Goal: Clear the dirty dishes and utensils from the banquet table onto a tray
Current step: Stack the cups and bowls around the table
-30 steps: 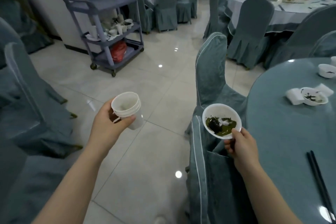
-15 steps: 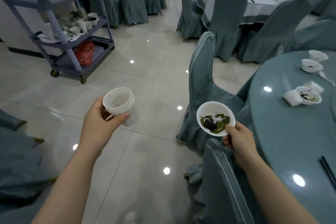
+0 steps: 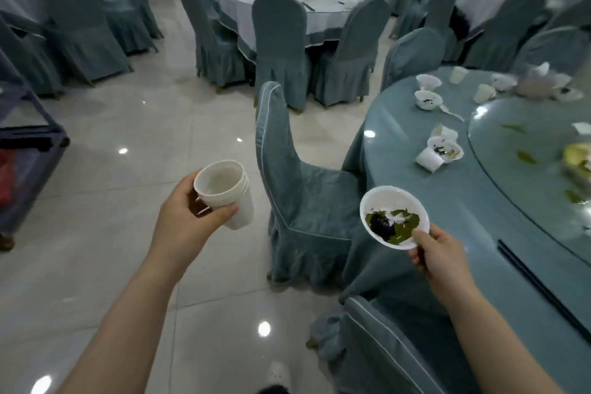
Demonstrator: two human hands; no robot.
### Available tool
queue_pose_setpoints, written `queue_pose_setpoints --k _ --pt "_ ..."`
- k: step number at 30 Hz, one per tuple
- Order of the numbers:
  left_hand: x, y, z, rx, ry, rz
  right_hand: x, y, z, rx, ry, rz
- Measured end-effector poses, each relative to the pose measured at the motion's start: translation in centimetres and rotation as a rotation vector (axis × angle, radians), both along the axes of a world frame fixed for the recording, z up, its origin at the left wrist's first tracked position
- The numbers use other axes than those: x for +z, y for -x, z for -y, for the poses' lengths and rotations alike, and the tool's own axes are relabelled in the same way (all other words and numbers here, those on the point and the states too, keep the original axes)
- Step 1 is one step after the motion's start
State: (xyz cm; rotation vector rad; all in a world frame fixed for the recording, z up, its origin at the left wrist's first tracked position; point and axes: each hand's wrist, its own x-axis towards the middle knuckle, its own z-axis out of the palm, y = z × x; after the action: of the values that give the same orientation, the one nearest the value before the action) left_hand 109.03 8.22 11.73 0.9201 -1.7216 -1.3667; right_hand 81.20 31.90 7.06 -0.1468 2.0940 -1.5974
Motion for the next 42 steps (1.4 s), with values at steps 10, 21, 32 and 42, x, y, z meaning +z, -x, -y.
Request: queue_pose_setpoints --k 10,21,32,42 --pt "2.1 17.0 7.3 -0.219 0.053 -0.015 0.1 10.8 2.6 -0.237 0.106 0.024" --pt "0.3 32.6 13.6 -0.506 0.026 0.043 -1.5 17.1 4.3 -0.542 0.039 0.015" --pt "-2.8 43.3 19.8 -0.725 -0.056 0.107 -4.7 20.0 8.3 -0.771 -0.012 0.053" --pt "-3.3 54.0 22.1 -0.691 -0.062 0.201 -7.1 34.1 11.9 -0.846 0.004 0.068"
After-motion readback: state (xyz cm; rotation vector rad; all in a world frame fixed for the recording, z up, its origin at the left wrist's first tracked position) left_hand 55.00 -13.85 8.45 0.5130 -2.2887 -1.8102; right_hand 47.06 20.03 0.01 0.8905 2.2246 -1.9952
